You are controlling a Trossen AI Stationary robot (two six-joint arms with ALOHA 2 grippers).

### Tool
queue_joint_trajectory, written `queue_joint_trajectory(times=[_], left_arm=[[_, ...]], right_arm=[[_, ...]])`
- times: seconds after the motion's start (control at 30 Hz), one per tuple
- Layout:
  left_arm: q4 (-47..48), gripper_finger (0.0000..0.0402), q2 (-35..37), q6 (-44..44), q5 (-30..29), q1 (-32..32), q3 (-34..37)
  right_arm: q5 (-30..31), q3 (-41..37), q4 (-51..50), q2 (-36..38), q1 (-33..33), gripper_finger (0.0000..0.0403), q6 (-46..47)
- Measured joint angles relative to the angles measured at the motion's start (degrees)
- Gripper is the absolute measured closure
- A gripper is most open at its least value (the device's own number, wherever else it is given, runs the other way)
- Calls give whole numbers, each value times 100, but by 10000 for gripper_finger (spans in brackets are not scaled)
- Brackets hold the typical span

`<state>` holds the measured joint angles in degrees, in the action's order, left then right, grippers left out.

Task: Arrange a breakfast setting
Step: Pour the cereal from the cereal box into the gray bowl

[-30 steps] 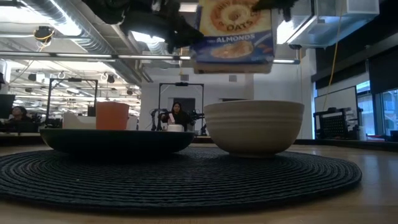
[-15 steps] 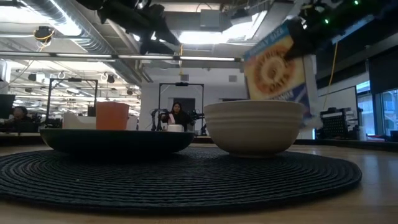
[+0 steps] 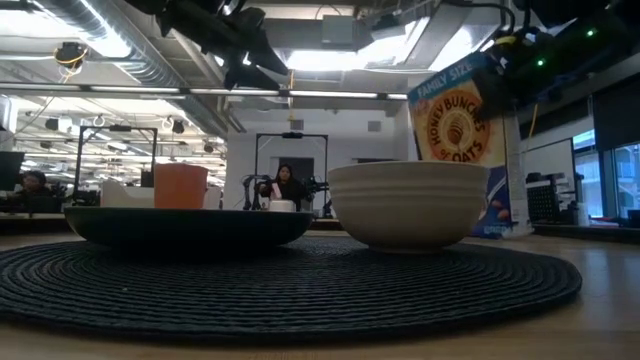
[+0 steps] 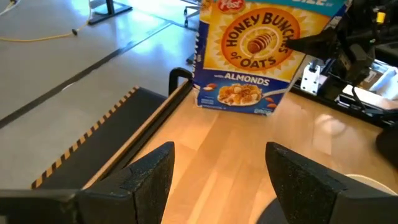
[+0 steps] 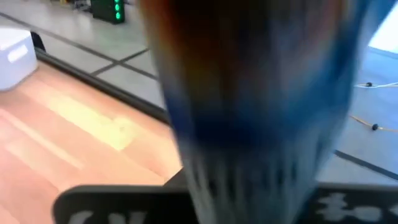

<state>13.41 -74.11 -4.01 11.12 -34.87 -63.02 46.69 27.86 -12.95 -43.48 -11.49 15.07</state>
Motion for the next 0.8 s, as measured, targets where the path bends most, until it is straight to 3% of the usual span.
queue_joint_trajectory(times=[0.47,0.8], left_arm=[[174,156,0,-13,-108,94,0],[166,156,0,-15,-105,94,0]], right_arm=[[-231,419,-498,594,-11,239,-199],[-276,797,-819,1011,-15,201,-531]])
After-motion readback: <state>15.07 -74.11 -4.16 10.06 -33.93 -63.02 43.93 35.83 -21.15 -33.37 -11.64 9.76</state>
